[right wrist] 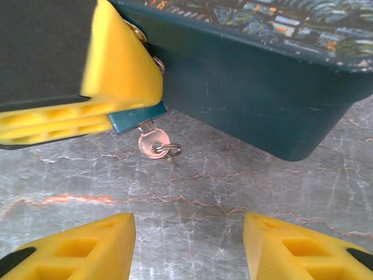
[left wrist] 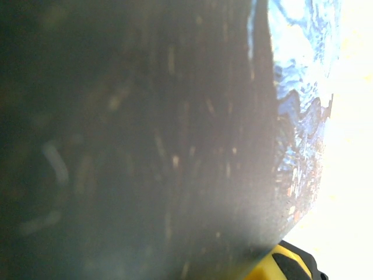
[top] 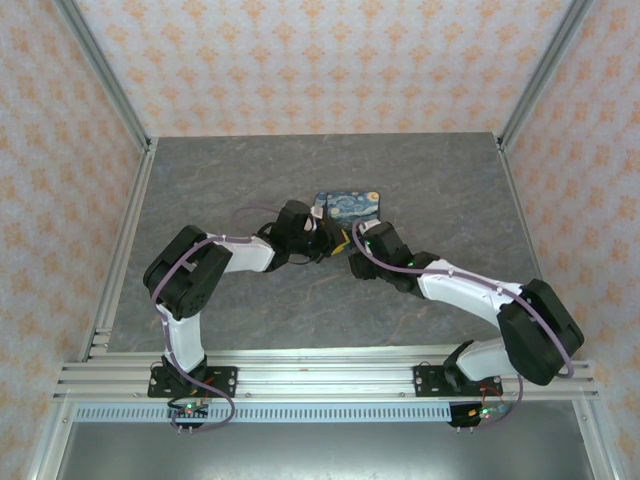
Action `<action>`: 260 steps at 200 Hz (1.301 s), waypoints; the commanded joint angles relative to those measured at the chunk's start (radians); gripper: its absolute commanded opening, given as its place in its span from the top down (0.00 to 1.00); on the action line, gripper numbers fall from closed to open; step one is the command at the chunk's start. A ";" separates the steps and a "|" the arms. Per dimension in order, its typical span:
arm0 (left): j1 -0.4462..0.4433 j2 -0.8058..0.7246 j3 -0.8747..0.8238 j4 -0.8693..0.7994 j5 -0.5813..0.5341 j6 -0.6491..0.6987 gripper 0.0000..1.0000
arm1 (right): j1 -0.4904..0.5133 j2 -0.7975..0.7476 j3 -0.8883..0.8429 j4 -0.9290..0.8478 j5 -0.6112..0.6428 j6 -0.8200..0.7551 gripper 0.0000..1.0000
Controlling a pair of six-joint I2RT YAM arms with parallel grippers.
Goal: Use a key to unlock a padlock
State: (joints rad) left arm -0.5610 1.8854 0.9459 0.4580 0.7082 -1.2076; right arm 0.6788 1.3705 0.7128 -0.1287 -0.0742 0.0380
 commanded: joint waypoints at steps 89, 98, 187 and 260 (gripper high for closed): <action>0.002 -0.030 0.041 -0.102 0.063 -0.036 1.00 | 0.034 0.131 0.126 -0.019 0.110 -0.122 0.55; 0.001 -0.029 0.042 -0.102 0.063 -0.036 1.00 | 0.035 0.134 0.129 -0.019 0.119 -0.126 0.55; 0.001 -0.015 0.048 -0.096 0.070 -0.041 1.00 | 0.035 0.172 0.172 0.016 0.139 -0.109 0.62; 0.001 -0.010 0.046 -0.093 0.070 -0.040 1.00 | 0.034 0.169 0.185 0.018 0.095 -0.080 0.93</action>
State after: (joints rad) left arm -0.5602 1.8805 0.9806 0.4004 0.7246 -1.2213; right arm 0.7197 1.5444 0.8665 -0.1349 0.0132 -0.0673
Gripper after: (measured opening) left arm 0.104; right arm 0.109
